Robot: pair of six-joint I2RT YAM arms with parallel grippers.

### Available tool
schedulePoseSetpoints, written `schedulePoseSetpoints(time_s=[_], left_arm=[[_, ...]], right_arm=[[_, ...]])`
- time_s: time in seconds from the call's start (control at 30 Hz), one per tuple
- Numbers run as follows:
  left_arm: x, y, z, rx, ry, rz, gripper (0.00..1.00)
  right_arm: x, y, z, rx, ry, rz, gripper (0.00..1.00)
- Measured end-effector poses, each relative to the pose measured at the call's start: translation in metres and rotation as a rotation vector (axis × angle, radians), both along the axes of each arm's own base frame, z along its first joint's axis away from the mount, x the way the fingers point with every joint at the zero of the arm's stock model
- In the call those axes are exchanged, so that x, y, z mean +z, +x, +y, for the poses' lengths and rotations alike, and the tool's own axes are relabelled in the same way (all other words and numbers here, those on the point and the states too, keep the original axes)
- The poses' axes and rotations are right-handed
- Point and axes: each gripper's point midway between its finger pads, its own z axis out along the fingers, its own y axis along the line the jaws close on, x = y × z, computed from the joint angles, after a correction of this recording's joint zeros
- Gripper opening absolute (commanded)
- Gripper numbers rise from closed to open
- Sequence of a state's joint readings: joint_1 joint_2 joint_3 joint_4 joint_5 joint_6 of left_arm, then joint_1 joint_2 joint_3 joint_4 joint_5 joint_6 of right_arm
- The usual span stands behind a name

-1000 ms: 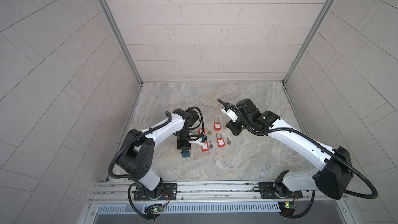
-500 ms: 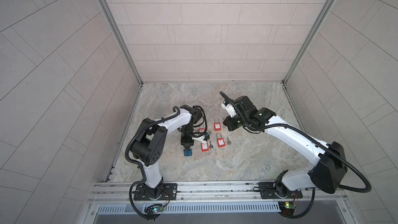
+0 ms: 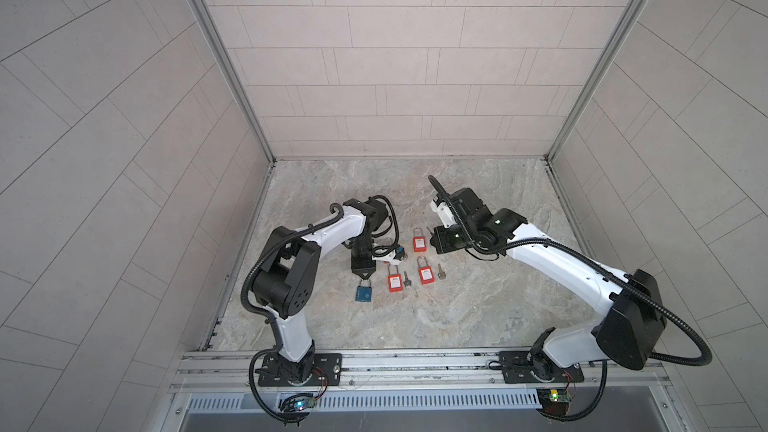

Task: Lock with the key

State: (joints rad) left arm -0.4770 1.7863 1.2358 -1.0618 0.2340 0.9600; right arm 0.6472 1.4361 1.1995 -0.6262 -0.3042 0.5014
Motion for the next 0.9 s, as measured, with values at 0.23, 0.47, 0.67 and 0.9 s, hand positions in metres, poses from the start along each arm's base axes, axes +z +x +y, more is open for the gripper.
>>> schedulePoseSetpoints(time_s=[0.23, 0.47, 0.67, 0.9], left_arm=[[0.06, 0.04, 0.011, 0.289, -0.237, -0.242, 0.33], [0.106, 0.048, 0.036, 0.683, -0.419, -0.45, 0.38], [0.124, 0.033, 0.047, 0.969, -0.609, -0.528, 0.49], [0.146, 0.015, 0.063, 1.161, -0.818, -0.653, 0.57]], right_arm=[[-0.018, -0.015, 0.009, 0.0, -0.03, 0.083, 0.0], [-0.05, -0.034, 0.071, 0.116, -0.096, 0.211, 0.0], [-0.075, -0.039, 0.097, 0.133, -0.121, 0.303, 0.0], [-0.091, -0.045, 0.119, 0.108, -0.138, 0.366, 0.0]])
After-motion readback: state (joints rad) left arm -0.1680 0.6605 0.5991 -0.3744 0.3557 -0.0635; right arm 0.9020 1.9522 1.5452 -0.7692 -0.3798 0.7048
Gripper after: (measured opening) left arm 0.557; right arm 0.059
